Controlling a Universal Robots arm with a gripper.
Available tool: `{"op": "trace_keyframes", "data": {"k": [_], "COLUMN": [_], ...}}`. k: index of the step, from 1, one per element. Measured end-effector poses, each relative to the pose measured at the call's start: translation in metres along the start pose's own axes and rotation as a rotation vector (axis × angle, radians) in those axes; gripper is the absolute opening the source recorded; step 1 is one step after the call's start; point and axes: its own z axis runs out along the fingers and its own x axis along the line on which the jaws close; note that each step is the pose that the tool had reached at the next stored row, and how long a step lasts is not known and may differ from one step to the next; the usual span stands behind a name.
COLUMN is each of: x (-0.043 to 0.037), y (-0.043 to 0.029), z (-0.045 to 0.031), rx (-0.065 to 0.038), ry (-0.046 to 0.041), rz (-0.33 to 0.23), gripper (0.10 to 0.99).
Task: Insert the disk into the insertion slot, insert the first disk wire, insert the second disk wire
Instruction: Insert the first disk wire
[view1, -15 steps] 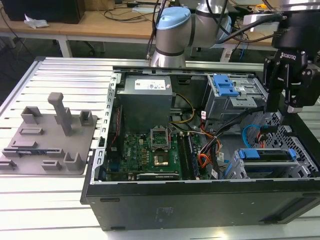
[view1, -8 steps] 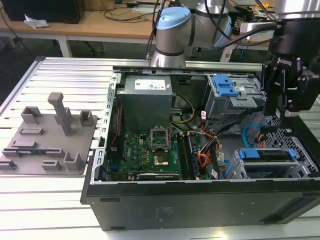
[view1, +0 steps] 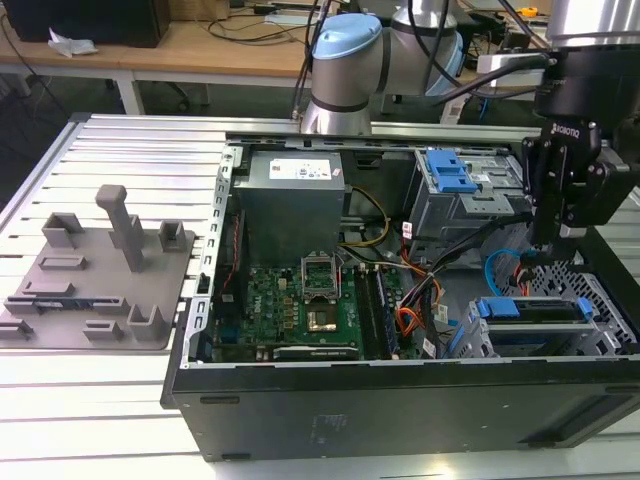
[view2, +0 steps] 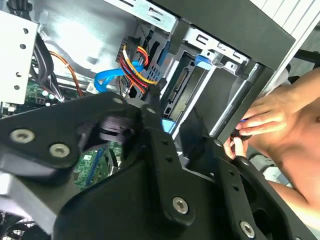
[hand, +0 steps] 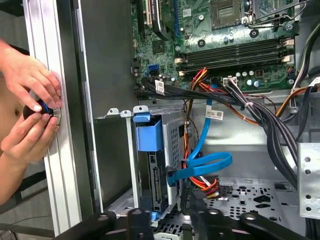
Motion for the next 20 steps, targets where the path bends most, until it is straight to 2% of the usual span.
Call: {"op": "trace_keyframes", "data": {"k": [3,6,9,13,17,20], "x": [-0.0033,-0.0056,-0.0090,-0.0124,-0.0150,-0.0211], "y": [0.0001,0.0004,-0.0006,-0.0034,-0.0033,-0.0028], "z": [0.0012,0.0034,0.0030,0.0069,0.0094,0.0095], "rx": [-0.001,-0.009,-0.009,-0.008,-0.007,-0.002], "ry": [0.0024,0.0070,0.0097,0.0152,0.0203,0.0290], "rz": [0.004,0.022,0.021,0.021,0.021,0.022], "gripper": [0.408,0.408,0.408,0.408,0.408,0.408]}}
